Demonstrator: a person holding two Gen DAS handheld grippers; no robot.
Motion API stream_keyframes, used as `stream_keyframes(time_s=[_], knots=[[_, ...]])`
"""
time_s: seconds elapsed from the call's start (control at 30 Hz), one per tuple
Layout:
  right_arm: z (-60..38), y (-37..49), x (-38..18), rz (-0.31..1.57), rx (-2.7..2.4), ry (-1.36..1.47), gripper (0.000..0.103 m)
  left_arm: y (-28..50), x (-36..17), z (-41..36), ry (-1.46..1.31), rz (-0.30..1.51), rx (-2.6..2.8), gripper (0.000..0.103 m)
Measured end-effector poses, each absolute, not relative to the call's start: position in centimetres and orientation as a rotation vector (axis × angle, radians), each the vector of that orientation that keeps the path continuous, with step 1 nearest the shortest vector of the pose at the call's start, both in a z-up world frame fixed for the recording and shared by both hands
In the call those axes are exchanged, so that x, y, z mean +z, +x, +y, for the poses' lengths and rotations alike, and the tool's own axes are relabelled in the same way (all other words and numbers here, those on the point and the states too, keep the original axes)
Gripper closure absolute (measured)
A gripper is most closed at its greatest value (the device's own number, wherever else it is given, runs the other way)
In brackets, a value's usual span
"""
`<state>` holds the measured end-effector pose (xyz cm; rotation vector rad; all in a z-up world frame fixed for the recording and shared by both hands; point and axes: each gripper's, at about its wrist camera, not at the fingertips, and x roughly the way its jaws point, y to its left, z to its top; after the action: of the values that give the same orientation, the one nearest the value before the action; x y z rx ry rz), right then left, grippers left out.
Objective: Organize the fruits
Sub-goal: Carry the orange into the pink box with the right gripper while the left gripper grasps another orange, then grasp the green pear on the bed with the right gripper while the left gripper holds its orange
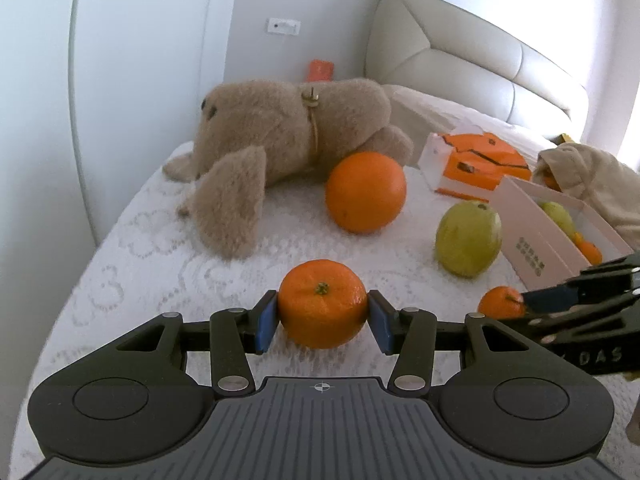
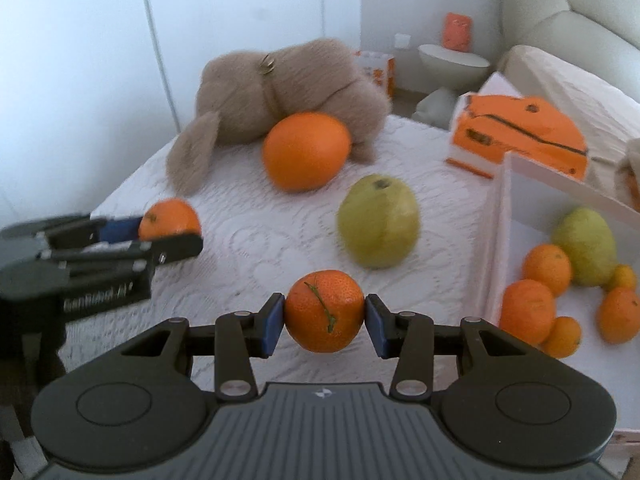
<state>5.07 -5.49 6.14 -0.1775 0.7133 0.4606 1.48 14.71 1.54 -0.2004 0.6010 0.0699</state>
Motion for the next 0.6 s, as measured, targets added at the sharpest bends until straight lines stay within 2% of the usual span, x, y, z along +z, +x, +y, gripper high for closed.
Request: stream_keyframes(time_s=[0.07, 0.17, 0.23, 0.33, 0.4, 0.43, 0.5, 0.6], knots=[[-5.0, 5.2, 5.6, 0.722, 0.461, -0.193, 0.057, 1.3, 1.1, 14.5, -0.199, 0.598, 0.066, 0.05], [-4.9, 5.2, 5.6, 0.712, 0.46, -0.189, 0.044, 1.2, 1.0, 14.6, -0.196, 0.591, 0.067, 0.05], [-5.2, 5.0, 6.1, 0.68, 0.465, -0.169, 0.043, 1.1, 0.9, 14.6, -0.203, 0.601, 0.057, 0.05], [-5.4, 4.2, 7.3, 0.571, 0.439, -0.16, 0.035, 1.2, 0.8, 14.1, -0.179, 0.603, 0.064, 0.05], [-5.4, 3.7, 8.0, 0.451, 0.381, -0.169, 0.024, 1.3, 0.7, 14.1, -0.171, 0.604, 0.067, 0.05], [-5.4, 3.6, 8.1, 0.41, 0.35, -0.178, 0.022, 1.3, 0.6, 14.1, -0.172, 0.604, 0.066, 0.05], [-5.0, 4.4, 8.5, 0.397, 0.301, -0.231, 0.02, 1.2, 0.6, 14.1, -0.177, 0.603, 0.065, 0.05], [-4.7, 6.4, 8.9, 0.473, 0.3, -0.242, 0.02, 1.2, 0.6, 14.1, -0.184, 0.602, 0.062, 0.05]])
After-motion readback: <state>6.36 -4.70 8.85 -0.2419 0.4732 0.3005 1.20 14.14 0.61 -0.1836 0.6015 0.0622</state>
